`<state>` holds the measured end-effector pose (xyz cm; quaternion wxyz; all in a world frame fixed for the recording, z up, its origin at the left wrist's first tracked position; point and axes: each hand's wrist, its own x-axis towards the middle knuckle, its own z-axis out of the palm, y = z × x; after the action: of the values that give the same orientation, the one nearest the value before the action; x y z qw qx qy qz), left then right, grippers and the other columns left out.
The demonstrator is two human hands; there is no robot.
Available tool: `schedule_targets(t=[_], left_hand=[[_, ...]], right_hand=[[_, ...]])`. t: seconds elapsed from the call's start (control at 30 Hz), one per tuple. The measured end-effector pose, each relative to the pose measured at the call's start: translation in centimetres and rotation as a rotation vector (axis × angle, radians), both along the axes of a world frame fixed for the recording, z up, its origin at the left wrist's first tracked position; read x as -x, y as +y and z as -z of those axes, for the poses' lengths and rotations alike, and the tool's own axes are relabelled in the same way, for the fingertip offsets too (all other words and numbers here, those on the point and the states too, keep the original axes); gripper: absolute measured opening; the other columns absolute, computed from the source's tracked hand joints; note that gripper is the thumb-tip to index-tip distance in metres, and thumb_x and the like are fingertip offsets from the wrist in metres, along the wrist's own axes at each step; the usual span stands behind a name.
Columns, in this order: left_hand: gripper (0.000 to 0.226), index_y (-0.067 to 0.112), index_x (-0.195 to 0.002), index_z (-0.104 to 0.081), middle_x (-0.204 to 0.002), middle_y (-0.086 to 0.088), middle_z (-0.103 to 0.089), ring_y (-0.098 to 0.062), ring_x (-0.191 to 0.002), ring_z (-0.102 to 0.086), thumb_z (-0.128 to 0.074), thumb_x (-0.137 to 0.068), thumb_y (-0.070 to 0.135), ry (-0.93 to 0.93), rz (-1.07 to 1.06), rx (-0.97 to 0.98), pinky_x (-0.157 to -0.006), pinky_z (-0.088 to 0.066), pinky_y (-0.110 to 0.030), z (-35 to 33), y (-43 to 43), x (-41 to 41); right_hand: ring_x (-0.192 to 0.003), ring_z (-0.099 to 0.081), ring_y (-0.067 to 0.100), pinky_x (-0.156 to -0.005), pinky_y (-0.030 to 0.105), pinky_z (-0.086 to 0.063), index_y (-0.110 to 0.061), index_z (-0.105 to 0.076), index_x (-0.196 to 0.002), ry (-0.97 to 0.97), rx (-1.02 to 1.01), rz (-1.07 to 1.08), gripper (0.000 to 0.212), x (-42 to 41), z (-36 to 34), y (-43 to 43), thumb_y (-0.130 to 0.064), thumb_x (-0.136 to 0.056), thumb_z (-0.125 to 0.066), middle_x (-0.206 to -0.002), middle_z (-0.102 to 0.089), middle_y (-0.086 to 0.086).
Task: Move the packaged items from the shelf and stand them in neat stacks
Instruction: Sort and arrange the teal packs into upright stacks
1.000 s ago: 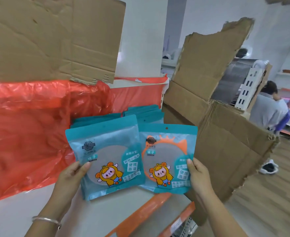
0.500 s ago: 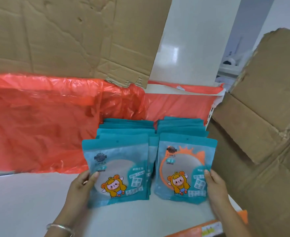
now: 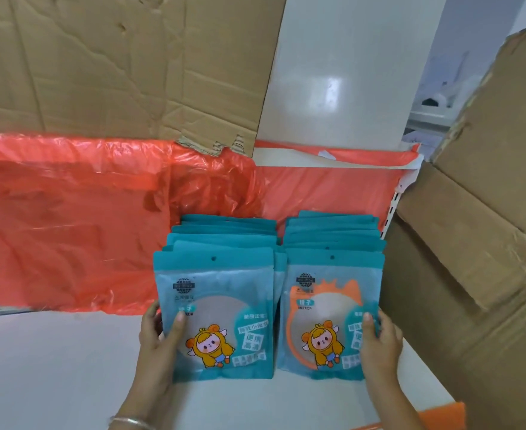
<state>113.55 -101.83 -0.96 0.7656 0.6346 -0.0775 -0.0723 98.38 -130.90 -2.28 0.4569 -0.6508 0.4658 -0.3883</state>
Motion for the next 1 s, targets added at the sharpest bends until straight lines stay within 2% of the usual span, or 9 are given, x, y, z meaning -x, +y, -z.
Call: schedule_targets(t=[0.1, 0.23, 0.3, 0.4, 0.47, 0.57, 0.77, 0.87, 1.0], left_hand=[[0.063, 0.046, -0.131, -0.042, -0.137, 0.007, -0.047, -0.017, -0.125, -0.047, -0.06, -0.073, 0.063, 0.002, 0.041, 0.009, -0.1, -0.044, -0.047, 0.4, 0.0, -0.3], [0.035, 0.044, -0.131, -0.041, -0.135, 0.002, -0.046, -0.023, -0.124, -0.044, -0.041, -0.096, 0.046, -0.018, -0.001, -0.132, -0.1, -0.042, -0.054, 0.6, -0.7, -0.8], [0.04, 0.052, -0.129, -0.038, -0.136, 0.006, -0.044, -0.02, -0.127, -0.041, -0.038, -0.09, 0.056, -0.021, 0.006, -0.131, -0.103, -0.039, -0.056, 0.4, -0.7, -1.0], [0.044, 0.056, -0.124, -0.043, -0.131, 0.01, -0.053, -0.017, -0.123, -0.05, -0.038, -0.081, 0.062, -0.034, 0.039, -0.017, -0.1, -0.043, -0.049, -0.4, -0.8, -1.2], [0.05, 0.048, -0.129, -0.045, -0.129, 0.01, -0.057, -0.016, -0.119, -0.055, -0.038, -0.082, 0.063, -0.016, 0.078, 0.076, -0.098, -0.046, -0.045, -1.0, -0.9, -1.5], [0.058, 0.042, -0.13, -0.048, -0.129, 0.009, -0.059, -0.017, -0.12, -0.056, -0.041, -0.079, 0.068, 0.016, 0.116, 0.134, -0.099, -0.044, -0.045, -1.7, -0.9, -2.2], [0.061, 0.035, -0.127, -0.054, -0.121, 0.002, -0.065, -0.022, -0.114, -0.061, -0.037, -0.081, 0.071, 0.106, 0.153, 0.155, -0.099, -0.045, -0.049, -2.2, -1.5, -3.0], [0.058, 0.034, -0.118, -0.06, -0.116, 0.001, -0.068, -0.023, -0.11, -0.063, -0.04, -0.077, 0.071, 0.113, 0.083, 0.159, -0.1, -0.044, -0.052, -2.6, -1.7, -2.8], [0.052, 0.043, -0.111, -0.057, -0.117, 0.002, -0.064, -0.022, -0.112, -0.059, -0.04, -0.071, 0.072, 0.043, -0.059, 0.149, -0.101, -0.042, -0.052, -2.8, -1.4, -3.1]], right_hand=[[-0.116, -0.05, 0.028, -0.093, 0.053, -0.049, -0.019, -0.049, -0.129, 0.043, 0.017, 0.092, 0.041, -0.1, -0.4, 0.9, -0.04, -0.094, -0.047, -0.129, -0.041, 0.008], [-0.12, -0.045, 0.026, -0.1, 0.049, -0.042, -0.016, -0.049, -0.129, 0.028, 0.081, 0.19, 0.037, 0.8, -0.8, 3.0, -0.031, -0.095, -0.049, -0.133, -0.039, 0.008], [-0.12, -0.045, 0.021, -0.102, 0.036, -0.042, -0.01, -0.052, -0.13, 0.015, 0.052, 0.011, 0.036, -0.1, -1.8, 5.2, -0.025, -0.097, -0.047, -0.13, -0.044, 0.005], [-0.129, -0.042, 0.014, -0.112, 0.014, -0.023, -0.016, -0.051, -0.134, 0.058, -0.047, -0.441, 0.039, -2.5, -2.6, 10.2, -0.024, -0.096, -0.05, -0.138, -0.047, -0.001], [-0.127, -0.045, 0.007, -0.104, 0.023, -0.042, -0.028, -0.041, -0.139, -0.025, -0.092, -0.641, 0.045, -3.2, -2.7, 13.4, -0.027, -0.095, -0.05, -0.139, -0.046, -0.009], [-0.117, -0.053, 0.005, -0.083, 0.016, -0.052, -0.035, -0.034, -0.141, -0.095, -0.21, -0.66, 0.05, -5.1, -3.6, 14.7, -0.019, -0.096, -0.05, -0.136, -0.049, -0.009], [-0.126, -0.038, 0.009, -0.108, 0.036, -0.034, -0.047, -0.024, -0.134, -0.134, -0.247, -0.646, 0.068, -7.3, -5.4, 15.2, -0.02, -0.087, -0.064, -0.138, -0.035, -0.018], [-0.138, -0.027, 0.013, -0.113, 0.039, -0.026, -0.039, -0.018, -0.146, -0.117, -0.243, -0.599, 0.082, -8.3, -5.5, 14.9, -0.029, -0.084, -0.069, -0.143, -0.027, -0.019], [-0.135, -0.036, 0.009, -0.113, 0.04, -0.034, -0.039, -0.028, -0.145, -0.138, -0.202, -0.64, 0.076, -9.0, -5.0, 15.0, -0.025, -0.083, -0.07, -0.147, -0.037, -0.015]])
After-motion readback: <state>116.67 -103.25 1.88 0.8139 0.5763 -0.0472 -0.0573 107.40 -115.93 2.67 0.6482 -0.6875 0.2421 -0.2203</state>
